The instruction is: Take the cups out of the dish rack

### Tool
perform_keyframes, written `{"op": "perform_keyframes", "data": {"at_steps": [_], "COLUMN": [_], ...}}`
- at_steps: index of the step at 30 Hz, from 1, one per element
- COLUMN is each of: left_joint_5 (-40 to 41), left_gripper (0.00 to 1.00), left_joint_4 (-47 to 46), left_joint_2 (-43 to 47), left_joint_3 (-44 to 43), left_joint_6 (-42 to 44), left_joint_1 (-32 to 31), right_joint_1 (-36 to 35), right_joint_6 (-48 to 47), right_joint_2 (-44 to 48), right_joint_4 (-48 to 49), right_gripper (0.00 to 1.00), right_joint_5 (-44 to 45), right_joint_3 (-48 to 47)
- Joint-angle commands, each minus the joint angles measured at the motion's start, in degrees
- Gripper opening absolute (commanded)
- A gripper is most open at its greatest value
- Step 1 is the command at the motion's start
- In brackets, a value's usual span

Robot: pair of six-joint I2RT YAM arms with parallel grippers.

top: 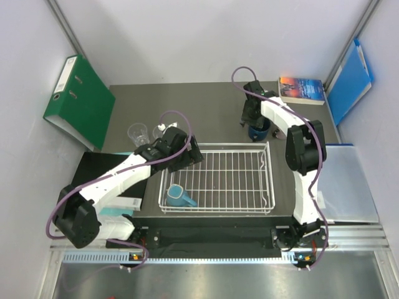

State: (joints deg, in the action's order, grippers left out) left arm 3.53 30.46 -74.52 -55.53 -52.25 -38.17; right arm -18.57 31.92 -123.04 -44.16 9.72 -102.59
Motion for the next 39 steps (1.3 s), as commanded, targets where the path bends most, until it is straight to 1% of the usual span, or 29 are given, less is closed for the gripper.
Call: {"op": "perform_keyframes", "data": {"at_steps": [1,4,6,7,8,10,11,12,13,14,15,16,17,18,19,20,22,23,24,27,29,31,32,34,35,39], "left_joint_5": [1.91,4.2,6.48,8.93,10.26,13.41,14.13,14.75,15.36,16.06,16.33,16.51,17.73,18.52,19.05,19.32,19.76,19.94,20.28,21.25,21.43,21.43,21.87,23.44,23.89,24.59], "left_gripper": [0.99,0.99,0.99,0.99,0.99,0.99,0.99,0.99,0.99,0.99,0.99,0.99,0.99,0.99,0.99,0.99,0.99,0.99,0.99,0.99,0.99,0.99,0.99,0.99,0.99,0.99], "left_joint_4": [-0.75,-0.49,-0.22,-0.14,-0.31,0.65,1.35,3.36,4.51,6.0,8.54,10.31,12.06,13.91,18.02,19.62,23.23,23.68,23.68,23.51,22.99,22.63,22.89,23.24,23.5,23.86], "left_joint_2": [1.57,2.71,4.38,4.99,6.48,7.54,8.07,8.16,8.16,8.16,8.16,8.16,8.16,8.16,8.08,8.25,9.04,10.52,11.49,15.54,17.73,18.79,19.23,19.15,18.98,18.45], "left_joint_3": [-2.57,-3.18,-3.71,-3.71,-3.8,-4.32,-5.37,-5.99,-6.78,-8.35,-9.15,-9.94,-11.52,-12.4,-13.19,-14.6,-15.31,-14.88,-14.35,-11.72,-10.4,-9.78,-9.69,-9.77,-9.95,-10.04], "left_joint_6": [1.18,2.06,3.02,3.29,3.73,5.05,5.49,6.45,6.89,7.42,8.47,9.09,9.36,9.53,9.53,9.71,9.8,9.62,9.62,9.18,9.62,9.97,9.97,9.89,9.8,9.1], "left_joint_1": [0.29,0.38,0.38,0.38,0.38,0.38,0.38,0.38,0.29,0.21,0.29,0.29,0.21,0.12,0.03,-0.06,-0.76,-1.02,-1.37,-1.38,-1.46,-1.38,-1.38,-1.38,-1.38,-1.38], "right_joint_1": [0.29,0.11,0.2,0.02,-0.06,-0.41,-0.68,-0.77,-1.12,-1.9,-2.61,-3.48,-6.02,-7.87,-9.89,-14.43,-19.03,-23.05,-24.92,-32.48,-37.56,-40.48,-43.45,-47.07,-50.39,-56.74], "right_joint_6": [-0.28,-0.02,-0.37,-0.63,-0.89,-1.16,-1.16,-1.51,-1.51,-1.69,-2.12,-2.56,-3.09,-4.4,-5.11,-5.55,-5.73,-5.21,-3.64,0.05,1.47,3.76,4.28,4.64,4.38,2.1], "right_joint_2": [6.58,9.75,11.5,12.38,15.43,19.4,24.38,27.21,30.03,35.45,38.11,40.66,44.87,46.74,48.32,50.77,52.64,54.64,55.45,57.47,56.96,56.25,55.55,54.67,53.71,51.68], "right_joint_4": [0.74,0.14,-3.64,-4.09,-3.92,-1.73,-0.06,4.74,7.05,9.25,11.53,15.21,16.64,17.35,17.7,17.36,17.0,17.7,18.58,21.31,21.31,20.7,20.43,20.17,19.99,19.03], "right_gripper": [0.52,0.55,0.57,0.58,0.58,0.59,0.6,0.6,0.6,0.61,0.61,0.62,0.62,0.62,0.63,0.63,0.63,0.63,0.63,0.63,0.63,0.64,0.64,0.64,0.65,0.66], "right_joint_5": [-1.01,-0.93,0.56,0.65,0.31,0.48,-1.09,-2.15,-3.2,-6.0,-7.5,-8.74,-9.44,-9.45,-9.36,-7.28,-4.37,-3.31,-2.95,0.12,3.45,4.87,6.09,8.03,8.91,10.85], "right_joint_3": [-5.51,-8.67,-13.14,-13.69,-13.43,-9.4,-7.12,-1.01,2.18,5.35,11.21,14.05,16.6,20.8,22.59,24.08,28.83,30.85,34.96,41.65,43.25,44.05,44.14,43.53,43.09,38.97]}}
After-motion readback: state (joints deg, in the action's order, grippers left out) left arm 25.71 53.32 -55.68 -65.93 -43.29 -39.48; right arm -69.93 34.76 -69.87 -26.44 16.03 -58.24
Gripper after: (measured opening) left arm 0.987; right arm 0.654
